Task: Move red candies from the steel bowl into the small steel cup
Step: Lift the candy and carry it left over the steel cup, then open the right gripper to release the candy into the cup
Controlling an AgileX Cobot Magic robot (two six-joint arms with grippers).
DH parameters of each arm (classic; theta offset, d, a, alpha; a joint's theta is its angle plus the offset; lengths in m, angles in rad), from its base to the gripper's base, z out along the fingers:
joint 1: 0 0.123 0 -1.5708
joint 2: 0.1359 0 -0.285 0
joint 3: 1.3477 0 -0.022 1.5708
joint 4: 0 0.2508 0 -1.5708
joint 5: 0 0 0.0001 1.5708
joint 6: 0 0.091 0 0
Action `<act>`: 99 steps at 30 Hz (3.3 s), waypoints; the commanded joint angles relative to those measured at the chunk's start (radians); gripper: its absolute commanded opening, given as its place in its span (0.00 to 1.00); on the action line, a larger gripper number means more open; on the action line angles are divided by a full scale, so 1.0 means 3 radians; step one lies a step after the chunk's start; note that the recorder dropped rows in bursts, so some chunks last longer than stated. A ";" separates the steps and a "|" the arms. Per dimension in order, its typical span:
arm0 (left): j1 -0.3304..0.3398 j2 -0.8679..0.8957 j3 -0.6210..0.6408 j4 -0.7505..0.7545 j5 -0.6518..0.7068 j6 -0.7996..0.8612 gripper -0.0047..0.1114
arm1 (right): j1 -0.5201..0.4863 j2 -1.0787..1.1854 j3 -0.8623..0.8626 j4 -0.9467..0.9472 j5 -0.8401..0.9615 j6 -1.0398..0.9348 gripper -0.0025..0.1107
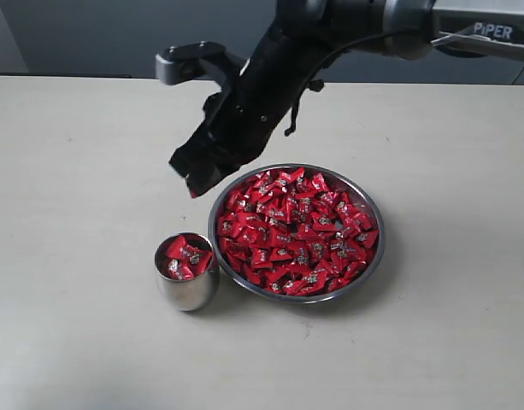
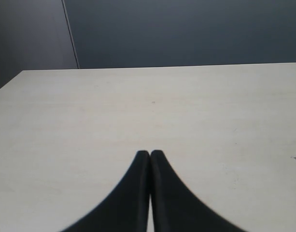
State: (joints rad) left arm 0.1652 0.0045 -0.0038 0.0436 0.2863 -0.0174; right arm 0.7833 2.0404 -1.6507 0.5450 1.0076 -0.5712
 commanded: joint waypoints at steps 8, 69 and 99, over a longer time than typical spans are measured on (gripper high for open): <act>0.0003 -0.0015 0.0013 0.0004 -0.0006 -0.0009 0.04 | 0.0567 -0.0039 -0.0038 -0.0598 0.0036 0.0031 0.01; 0.0003 -0.0015 0.0013 0.0004 -0.0006 -0.0009 0.04 | 0.0770 -0.0138 0.0211 -0.0891 -0.0040 0.0421 0.01; 0.0003 -0.0015 0.0013 0.0004 -0.0006 -0.0009 0.04 | 0.0770 -0.0138 0.0211 -0.0919 -0.0033 0.0469 0.01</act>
State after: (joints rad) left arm 0.1652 0.0045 -0.0038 0.0436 0.2863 -0.0174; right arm 1.0159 2.0021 -1.5916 0.2851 0.9979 -0.4337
